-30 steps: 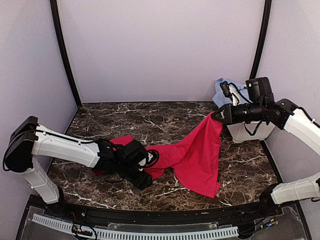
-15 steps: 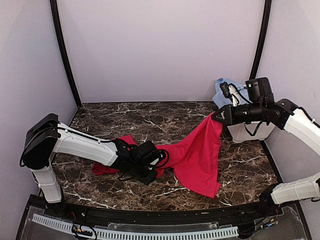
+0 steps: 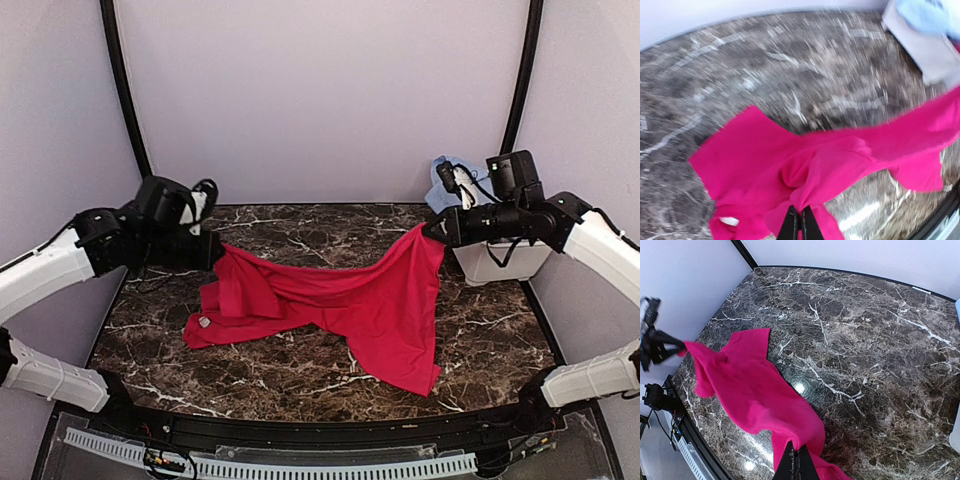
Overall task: Fold and stack the mixed laundry pile
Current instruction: Adjust the crumpled T-shirt at the center of the board, then pick up the crumpled T-shirt from the center of the board.
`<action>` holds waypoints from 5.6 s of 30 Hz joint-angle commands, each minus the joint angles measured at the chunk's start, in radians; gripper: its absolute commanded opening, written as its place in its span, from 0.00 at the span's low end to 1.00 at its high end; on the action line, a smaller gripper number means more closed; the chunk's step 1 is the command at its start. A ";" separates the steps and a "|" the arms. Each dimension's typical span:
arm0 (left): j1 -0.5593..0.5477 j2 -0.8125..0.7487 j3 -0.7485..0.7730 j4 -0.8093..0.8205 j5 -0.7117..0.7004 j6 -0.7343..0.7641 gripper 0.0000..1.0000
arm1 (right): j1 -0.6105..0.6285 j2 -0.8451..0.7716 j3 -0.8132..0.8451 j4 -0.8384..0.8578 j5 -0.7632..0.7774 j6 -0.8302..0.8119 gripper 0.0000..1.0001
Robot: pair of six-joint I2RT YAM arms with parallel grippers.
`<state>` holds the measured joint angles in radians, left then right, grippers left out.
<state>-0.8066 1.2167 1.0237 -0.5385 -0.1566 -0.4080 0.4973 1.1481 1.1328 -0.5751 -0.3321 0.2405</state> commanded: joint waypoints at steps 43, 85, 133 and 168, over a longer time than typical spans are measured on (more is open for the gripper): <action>0.308 -0.042 -0.033 -0.208 0.083 0.057 0.00 | 0.554 0.547 -0.135 0.169 -0.067 -0.016 0.54; 0.309 -0.030 -0.005 -0.218 0.061 0.067 0.00 | 0.835 0.588 -0.034 -0.007 0.307 0.134 0.54; 0.316 -0.119 0.062 -0.281 0.017 0.093 0.00 | 0.898 0.482 0.061 0.048 0.356 0.309 0.56; 0.317 -0.097 0.037 -0.254 0.062 0.122 0.00 | 0.874 0.534 -0.011 -0.160 0.520 0.432 0.00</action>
<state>-0.4953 1.1305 1.0706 -0.7994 -0.1154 -0.3042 1.3735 1.7840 1.1374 -0.6689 0.1612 0.6579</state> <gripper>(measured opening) 0.008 0.004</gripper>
